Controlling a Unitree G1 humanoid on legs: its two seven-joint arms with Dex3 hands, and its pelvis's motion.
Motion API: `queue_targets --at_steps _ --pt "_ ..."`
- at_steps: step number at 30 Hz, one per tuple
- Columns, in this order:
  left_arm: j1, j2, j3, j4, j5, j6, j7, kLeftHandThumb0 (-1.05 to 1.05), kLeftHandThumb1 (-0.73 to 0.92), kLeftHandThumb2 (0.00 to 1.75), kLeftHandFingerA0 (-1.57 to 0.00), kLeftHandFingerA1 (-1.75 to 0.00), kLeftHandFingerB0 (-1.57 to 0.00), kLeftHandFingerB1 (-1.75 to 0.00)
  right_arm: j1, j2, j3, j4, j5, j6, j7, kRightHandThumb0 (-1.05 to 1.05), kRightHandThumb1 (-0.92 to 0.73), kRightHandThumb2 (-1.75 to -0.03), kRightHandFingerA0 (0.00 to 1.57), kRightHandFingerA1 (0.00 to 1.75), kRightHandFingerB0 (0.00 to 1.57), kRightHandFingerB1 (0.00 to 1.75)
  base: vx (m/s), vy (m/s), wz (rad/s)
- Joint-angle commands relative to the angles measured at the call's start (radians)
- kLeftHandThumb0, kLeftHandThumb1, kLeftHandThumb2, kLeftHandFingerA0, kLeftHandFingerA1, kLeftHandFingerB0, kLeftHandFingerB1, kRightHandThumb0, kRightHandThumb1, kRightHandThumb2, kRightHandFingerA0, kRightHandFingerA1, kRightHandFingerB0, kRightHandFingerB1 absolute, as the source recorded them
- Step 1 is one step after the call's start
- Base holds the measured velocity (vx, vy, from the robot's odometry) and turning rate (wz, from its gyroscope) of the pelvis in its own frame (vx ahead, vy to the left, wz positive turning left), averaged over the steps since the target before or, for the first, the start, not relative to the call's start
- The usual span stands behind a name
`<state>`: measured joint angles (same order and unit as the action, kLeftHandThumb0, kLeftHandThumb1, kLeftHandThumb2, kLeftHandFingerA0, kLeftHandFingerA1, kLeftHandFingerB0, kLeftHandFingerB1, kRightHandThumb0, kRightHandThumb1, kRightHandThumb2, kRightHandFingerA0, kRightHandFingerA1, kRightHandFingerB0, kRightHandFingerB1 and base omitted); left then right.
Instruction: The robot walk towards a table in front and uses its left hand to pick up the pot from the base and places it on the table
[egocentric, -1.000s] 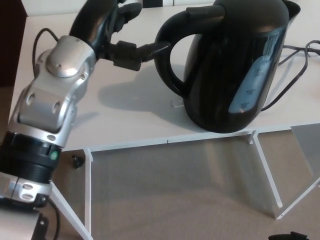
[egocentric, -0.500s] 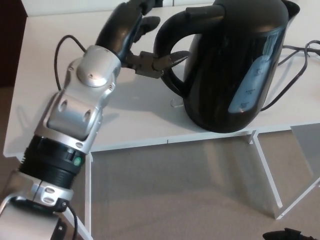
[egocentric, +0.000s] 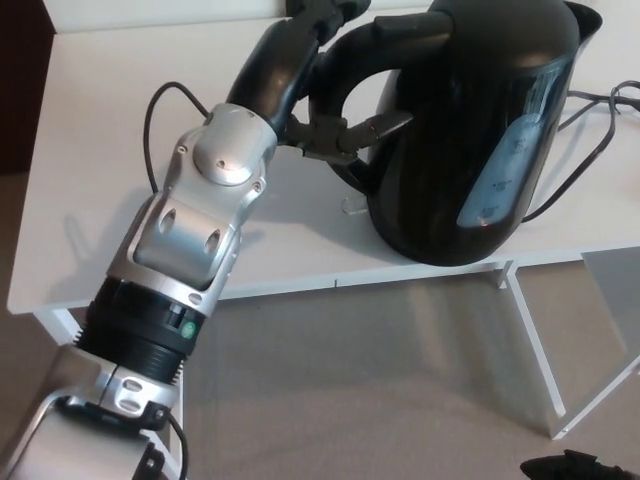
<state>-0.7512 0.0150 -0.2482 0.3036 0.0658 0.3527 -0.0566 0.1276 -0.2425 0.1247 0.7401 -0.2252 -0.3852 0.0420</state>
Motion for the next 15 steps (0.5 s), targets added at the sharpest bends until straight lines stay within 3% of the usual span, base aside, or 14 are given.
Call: queue_targets --at_steps 1,15 --pt "-0.002 -0.01 -0.002 0.022 0.034 0.002 0.001 -0.65 0.4 0.7 -0.22 -0.41 -0.1 -0.33 0.022 -0.009 -0.003 -0.038 0.0 0.019 -0.001 -0.46 -0.45 -0.53 0.72 0.42 0.59 0.43 0.0 0.0 0.0" --pt "-0.063 -0.016 0.034 0.233 0.067 -0.038 0.031 -0.65 0.4 0.71 -0.3 -0.45 -0.09 -0.34 0.1 0.0 -0.051 -0.157 0.081 0.009 0.076 -0.49 -0.42 -0.55 0.77 0.45 0.61 0.45 0.0 0.0 0.0"
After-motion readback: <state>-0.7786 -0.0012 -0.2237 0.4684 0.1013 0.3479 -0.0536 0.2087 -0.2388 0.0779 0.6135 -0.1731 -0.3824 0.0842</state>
